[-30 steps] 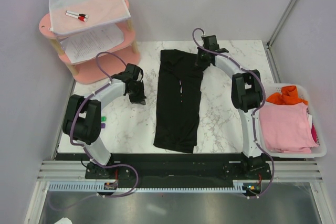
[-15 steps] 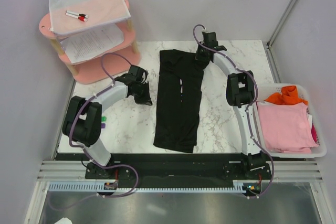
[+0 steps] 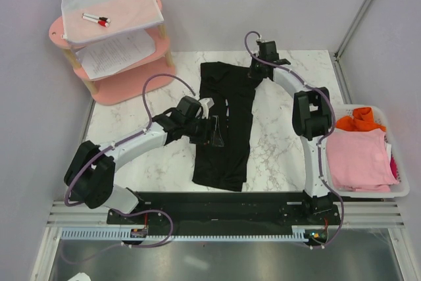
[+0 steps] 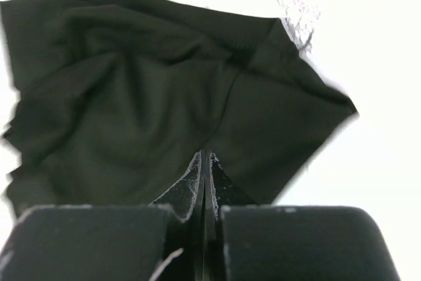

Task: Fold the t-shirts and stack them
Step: Rotate the tshirt 90 degrees, then grab the bottom of the folded rectangular tshirt with both arms

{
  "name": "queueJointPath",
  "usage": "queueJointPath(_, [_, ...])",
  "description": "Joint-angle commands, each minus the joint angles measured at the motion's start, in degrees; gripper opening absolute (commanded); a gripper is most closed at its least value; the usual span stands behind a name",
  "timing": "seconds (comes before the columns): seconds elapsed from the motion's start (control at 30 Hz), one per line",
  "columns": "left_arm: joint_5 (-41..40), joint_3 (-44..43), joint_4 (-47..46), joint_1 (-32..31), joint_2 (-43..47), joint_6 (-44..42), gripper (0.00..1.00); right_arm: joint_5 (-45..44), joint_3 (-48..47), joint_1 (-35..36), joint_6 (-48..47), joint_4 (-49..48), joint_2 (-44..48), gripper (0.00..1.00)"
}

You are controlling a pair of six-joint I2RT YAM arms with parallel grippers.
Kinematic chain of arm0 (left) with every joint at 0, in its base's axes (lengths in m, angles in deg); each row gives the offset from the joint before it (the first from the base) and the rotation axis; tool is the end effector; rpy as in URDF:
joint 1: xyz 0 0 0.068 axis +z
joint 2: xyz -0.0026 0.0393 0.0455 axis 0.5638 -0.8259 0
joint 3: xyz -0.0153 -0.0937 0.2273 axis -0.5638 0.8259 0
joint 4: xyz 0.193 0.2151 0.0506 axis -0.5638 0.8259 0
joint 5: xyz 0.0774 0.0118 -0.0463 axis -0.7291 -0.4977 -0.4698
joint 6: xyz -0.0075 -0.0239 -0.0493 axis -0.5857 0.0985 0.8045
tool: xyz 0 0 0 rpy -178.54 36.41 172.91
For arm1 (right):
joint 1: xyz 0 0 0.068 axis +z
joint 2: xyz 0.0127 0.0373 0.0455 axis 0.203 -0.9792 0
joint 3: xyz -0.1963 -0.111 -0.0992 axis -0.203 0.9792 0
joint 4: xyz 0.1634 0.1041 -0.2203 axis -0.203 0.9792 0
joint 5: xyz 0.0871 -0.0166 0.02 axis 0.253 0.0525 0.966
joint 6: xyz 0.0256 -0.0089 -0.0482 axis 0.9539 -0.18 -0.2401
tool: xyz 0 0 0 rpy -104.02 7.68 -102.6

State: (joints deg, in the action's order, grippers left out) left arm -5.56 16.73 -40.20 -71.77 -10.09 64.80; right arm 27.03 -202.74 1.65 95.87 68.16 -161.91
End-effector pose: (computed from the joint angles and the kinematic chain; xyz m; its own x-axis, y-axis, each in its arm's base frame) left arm 0.2636 -0.2170 0.1850 -0.8822 0.0963 -0.4610 0.3616 0.7657 -0.5320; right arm 0.5409 0.1320 0.1512 -0.7164 0.1703 -0.6766 -0.0620 0.9504 0.3049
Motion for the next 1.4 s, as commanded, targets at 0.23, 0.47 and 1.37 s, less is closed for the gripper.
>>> queueJointPath(0.23, [-0.4,9.8,-5.1,-11.4,6.1,9.9,0.68,1.6,15.0,-0.1,0.1,-5.7,17.3,0.0])
queueJointPath(0.47, [-2.3,13.3,-5.4,-16.0,5.9,11.8,0.65,2.9,17.7,-0.3,1.3,-6.7,17.1,0.0])
queueJointPath(1.37, [-6.3,11.5,-7.6,-20.6,2.8,14.5,0.02,5.1,19.6,-1.2,1.7,-7.1,16.6,0.01])
